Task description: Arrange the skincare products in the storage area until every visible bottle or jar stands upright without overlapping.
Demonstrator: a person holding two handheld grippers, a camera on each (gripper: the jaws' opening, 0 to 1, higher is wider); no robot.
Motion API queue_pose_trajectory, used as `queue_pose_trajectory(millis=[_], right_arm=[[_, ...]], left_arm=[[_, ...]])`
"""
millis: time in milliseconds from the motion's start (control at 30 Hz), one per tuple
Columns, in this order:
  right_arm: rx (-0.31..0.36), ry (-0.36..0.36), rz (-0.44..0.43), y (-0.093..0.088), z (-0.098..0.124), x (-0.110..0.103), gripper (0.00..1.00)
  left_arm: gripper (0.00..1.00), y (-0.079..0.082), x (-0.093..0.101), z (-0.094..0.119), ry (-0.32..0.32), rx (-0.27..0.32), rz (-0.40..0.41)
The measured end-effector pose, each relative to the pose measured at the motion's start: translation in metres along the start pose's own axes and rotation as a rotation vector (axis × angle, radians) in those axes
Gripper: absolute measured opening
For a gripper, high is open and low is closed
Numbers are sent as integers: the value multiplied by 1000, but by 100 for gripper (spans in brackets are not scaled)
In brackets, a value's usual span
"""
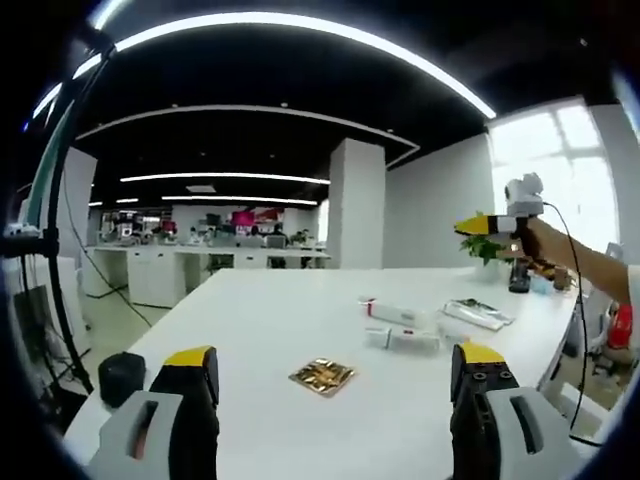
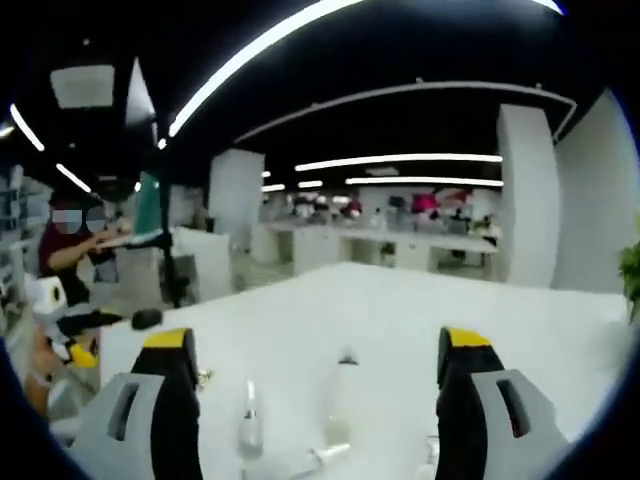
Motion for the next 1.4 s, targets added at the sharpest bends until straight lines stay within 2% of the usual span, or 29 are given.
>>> queue_pose_trajectory(millis=[133,167,333,500,567,633,733,833,900,1067,1133,1267,1400], right_arm=[[-56,13,-21,-4,-21,3,100],[-92,26,-44,-6,-33,4,100],[-114,47,-106,-10,-57,12,100],[-145,39,-103,-12,-74,19,98],[-146,-4,-71,-12,-81,24,94],[-147,-6,-51,-11,-89,25,95],[-205,-22,-56,-11,-103,28,96],[-318,-38,-90,-16,-115,31,92],[-331,-46,-87,-19,-126,32,91],[-465,-104,-85,-32,-149,30,86],[-488,-122,-85,-33,-153,30,84],[-589,-130,-64,-51,-170,23,85],[-700,-142,-143,-56,-179,25,72]], left_arm=[[99,0,-1,0,-18,15,23],[99,1,-2,0,-20,18,28],[99,-2,-1,-3,-26,-1,14],[99,-2,0,-4,-34,3,18],[99,-2,1,-4,-41,3,17],[99,-3,2,-5,-42,-1,19],[99,-4,2,-6,-41,-4,20],[99,-4,2,-6,-46,-3,17],[99,-4,2,-6,-45,-4,19],[99,-6,2,-8,-44,-14,21],[99,-6,2,-9,-44,-17,21],[99,-4,2,-9,-45,-13,18],[99,-5,2,-10,-45,-19,20]])
Point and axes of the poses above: the point that each gripper's makers call its tool centre point, and the gripper's own axes: z roughly backward along the fingers, x roughly to its right, y roughly out of its top, the point moved 10 cm from there along z, roughly backward along the fingers, and after that the axes turned 9 degrees about -x, right-handed, at the moved point
